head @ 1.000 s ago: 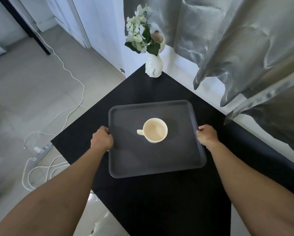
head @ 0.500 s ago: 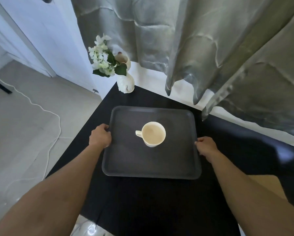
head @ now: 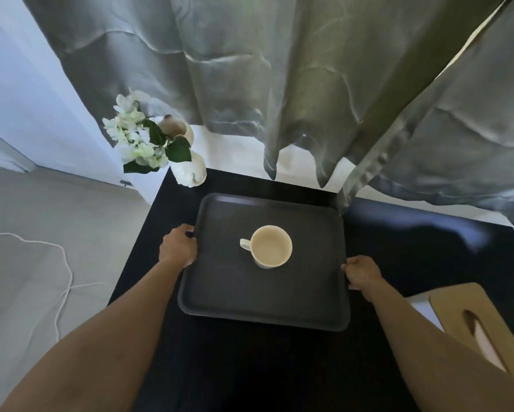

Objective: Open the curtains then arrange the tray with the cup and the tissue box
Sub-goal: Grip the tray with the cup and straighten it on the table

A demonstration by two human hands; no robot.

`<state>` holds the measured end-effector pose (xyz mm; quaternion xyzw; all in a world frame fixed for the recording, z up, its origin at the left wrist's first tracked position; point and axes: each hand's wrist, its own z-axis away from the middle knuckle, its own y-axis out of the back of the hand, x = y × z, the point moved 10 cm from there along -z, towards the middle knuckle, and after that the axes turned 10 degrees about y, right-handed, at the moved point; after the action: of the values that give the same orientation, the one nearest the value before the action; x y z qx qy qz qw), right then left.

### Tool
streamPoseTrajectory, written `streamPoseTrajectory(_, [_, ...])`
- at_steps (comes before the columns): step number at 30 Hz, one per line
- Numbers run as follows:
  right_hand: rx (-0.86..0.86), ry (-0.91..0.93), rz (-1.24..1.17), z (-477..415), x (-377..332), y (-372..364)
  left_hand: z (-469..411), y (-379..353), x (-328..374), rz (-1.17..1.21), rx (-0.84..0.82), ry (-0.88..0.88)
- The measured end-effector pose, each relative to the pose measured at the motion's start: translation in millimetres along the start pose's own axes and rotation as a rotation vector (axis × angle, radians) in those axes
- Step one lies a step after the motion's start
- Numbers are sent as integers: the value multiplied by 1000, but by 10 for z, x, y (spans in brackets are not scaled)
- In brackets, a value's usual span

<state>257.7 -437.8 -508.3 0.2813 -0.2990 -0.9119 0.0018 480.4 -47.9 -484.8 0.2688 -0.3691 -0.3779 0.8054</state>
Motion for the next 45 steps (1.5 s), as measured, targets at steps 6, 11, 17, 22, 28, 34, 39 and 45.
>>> streamPoseTrajectory(6, [64,15,2,-174,-107,28,-250,-64,188,-31,-20,-32])
streamPoseTrajectory(11, [113,16,-10,-338,-193,65,-436,-75,374,-48,-18,-51])
streamPoseTrajectory(17, [174,36,-12,-482,-228,110,-585,-111,565,-57,-8,-79])
streamPoseTrajectory(22, [183,38,-7,-519,-270,96,-652,-156,615,-82,4,-97])
streamPoseTrajectory(28, [210,23,-26,-517,-271,100,-681,-157,640,-69,17,-104])
streamPoseTrajectory(34, [227,35,-54,-399,-307,109,-642,-161,626,-91,8,-133])
streamPoseTrajectory(39, [211,100,-40,-252,-427,106,-560,-160,616,-103,-3,-151])
streamPoseTrajectory(45, [179,163,-25,-39,-506,120,-335,-98,623,-116,2,-185])
